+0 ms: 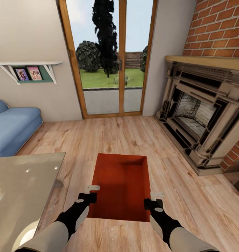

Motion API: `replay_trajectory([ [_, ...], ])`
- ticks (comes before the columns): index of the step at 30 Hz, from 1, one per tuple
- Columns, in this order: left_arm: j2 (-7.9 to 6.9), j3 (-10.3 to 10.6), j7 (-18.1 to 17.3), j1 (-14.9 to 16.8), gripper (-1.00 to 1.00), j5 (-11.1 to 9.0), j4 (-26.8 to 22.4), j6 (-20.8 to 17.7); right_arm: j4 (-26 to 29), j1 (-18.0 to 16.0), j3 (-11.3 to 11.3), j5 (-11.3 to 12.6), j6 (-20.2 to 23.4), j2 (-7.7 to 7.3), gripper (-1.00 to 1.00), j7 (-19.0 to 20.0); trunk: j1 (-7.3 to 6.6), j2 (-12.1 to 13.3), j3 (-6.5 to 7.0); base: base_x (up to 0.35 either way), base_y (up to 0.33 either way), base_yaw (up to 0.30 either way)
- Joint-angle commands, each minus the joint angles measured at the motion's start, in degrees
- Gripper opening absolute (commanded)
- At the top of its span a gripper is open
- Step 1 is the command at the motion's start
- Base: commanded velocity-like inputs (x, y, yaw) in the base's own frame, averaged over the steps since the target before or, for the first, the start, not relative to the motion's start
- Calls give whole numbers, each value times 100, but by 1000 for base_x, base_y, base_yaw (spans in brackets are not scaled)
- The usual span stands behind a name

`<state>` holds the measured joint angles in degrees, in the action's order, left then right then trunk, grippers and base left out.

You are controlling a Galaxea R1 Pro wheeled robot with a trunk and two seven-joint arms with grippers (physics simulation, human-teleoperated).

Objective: Move the two storage containers from the living room to the garage. In the garage, place one container on the floor and stack the other container on top of it (either order is fine).

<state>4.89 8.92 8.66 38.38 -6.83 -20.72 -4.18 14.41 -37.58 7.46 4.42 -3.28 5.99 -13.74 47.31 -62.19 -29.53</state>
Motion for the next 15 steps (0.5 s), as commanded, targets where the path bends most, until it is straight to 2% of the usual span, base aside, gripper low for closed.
replay_trajectory([
  [1,3,-13,84,3,-100,33,-29,32,-26,-3,-26,129,-23,8,-100,-24,0,-3,4,0,0,0],
  [15,3,-13,83,3,-100,33,-30,32,-26,-3,-26,129,-24,8,-100,-24,0,-3,134,0,0,0],
])
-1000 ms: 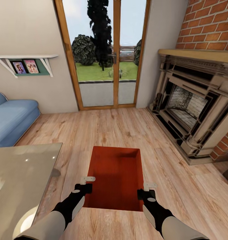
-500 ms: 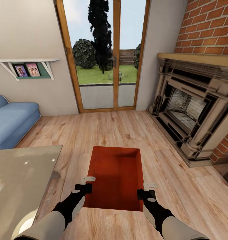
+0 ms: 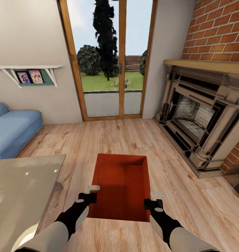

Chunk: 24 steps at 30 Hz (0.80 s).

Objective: Move the two storage containers from the living room to the garage. In the garage, place one container on the floor and stack the other container on top of it (either order is fine).

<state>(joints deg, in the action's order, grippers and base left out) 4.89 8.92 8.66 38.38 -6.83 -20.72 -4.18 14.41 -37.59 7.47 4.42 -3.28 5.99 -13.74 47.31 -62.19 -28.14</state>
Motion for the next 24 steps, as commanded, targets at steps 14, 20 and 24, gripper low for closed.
replay_trajectory([
  [14,3,-13,83,3,-100,32,-28,31,-26,-1,-26,129,-22,8,-100,-24,0,-3,125,0,0,0],
  [20,2,-13,83,3,-100,32,-28,31,-26,1,-26,129,-23,8,-100,-24,0,-3,181,0,0,0],
  [24,3,-13,81,3,-100,32,-28,31,-26,1,-26,129,-22,8,-100,-24,0,-3,218,0,0,0],
])
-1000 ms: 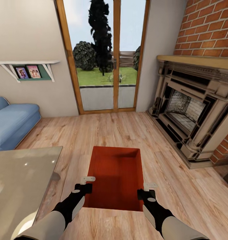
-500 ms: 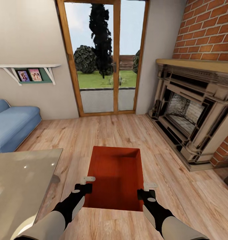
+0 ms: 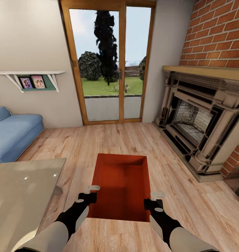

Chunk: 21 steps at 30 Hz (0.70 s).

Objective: Move the two storage containers from the living room to the garage. In the garage, place one container on the floor and stack the other container on top of it (either order is fine).

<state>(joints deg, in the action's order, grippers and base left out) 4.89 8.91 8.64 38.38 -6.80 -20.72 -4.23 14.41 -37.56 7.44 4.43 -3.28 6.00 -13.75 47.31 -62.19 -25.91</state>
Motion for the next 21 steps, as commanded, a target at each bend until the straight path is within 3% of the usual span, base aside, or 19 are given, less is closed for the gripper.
replay_trajectory([
  [1,3,-12,84,3,-100,30,-29,36,-26,-3,-23,128,-22,7,-100,-23,0,-4,4,0,0,0],
  [21,4,-12,84,3,-100,30,-29,36,-26,-3,-23,128,-24,7,-100,-23,0,-4,190,0,0,0],
])
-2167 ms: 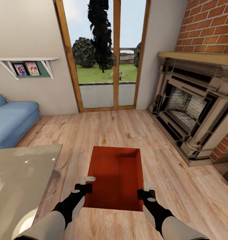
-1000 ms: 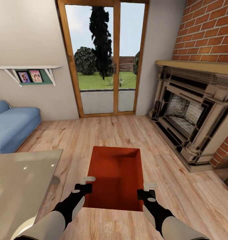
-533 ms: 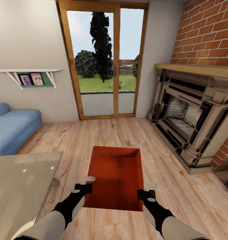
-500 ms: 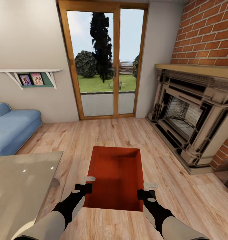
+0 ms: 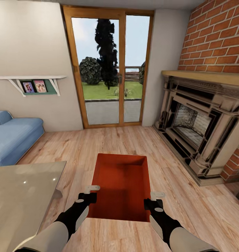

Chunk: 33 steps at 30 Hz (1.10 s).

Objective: Move the two storage containers from the living room to the garage. In the garage, place one container on the floor and stack the other container on top of it (either order is fine).

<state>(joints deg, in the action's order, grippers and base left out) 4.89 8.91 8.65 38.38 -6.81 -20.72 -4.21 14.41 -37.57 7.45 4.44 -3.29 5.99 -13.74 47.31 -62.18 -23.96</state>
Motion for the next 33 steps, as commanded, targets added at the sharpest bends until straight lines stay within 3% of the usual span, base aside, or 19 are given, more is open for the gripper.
replay_trajectory([
  [1,3,-12,84,3,-100,31,-29,34,-26,-2,-25,128,-22,7,-100,-23,0,-4,4,0,0,0],
  [33,3,-12,83,3,-100,31,-37,34,-26,-4,-18,122,-31,7,-100,-15,0,-4,262,0,0,0],
])
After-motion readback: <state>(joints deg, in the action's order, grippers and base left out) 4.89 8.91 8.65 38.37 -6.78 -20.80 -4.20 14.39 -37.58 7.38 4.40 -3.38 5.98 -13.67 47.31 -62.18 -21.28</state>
